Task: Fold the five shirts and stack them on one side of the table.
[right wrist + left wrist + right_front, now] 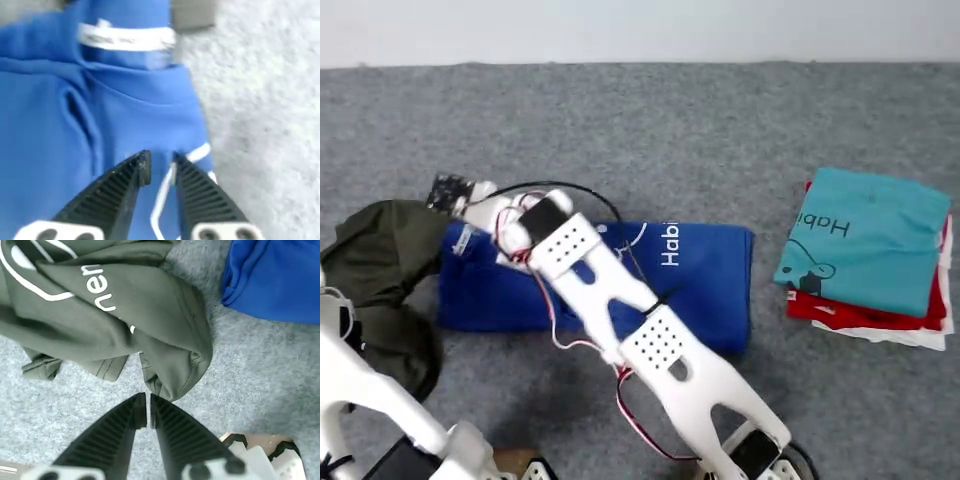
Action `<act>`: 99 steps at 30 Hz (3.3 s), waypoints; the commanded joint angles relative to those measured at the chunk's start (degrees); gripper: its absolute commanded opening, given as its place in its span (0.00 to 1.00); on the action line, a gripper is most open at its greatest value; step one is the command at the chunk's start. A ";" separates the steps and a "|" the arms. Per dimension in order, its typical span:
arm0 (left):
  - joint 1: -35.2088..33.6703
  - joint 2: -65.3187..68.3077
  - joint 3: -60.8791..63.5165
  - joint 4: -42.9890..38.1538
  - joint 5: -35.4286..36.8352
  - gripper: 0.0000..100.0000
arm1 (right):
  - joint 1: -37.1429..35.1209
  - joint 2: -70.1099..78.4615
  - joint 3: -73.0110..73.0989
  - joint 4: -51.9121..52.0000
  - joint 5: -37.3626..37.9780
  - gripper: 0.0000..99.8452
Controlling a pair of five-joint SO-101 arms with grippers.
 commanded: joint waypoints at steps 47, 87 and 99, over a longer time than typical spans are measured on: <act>1.76 -2.46 -0.48 0.44 -0.26 0.02 | 7.60 -32.40 21.63 16.57 -11.60 0.03; 16.79 -14.24 -0.13 0.88 12.75 0.02 | 36.26 -77.67 123.96 -32.04 -30.68 0.22; 16.79 -14.24 -0.13 1.14 12.75 0.02 | 35.82 -63.69 114.37 -27.21 -29.89 0.00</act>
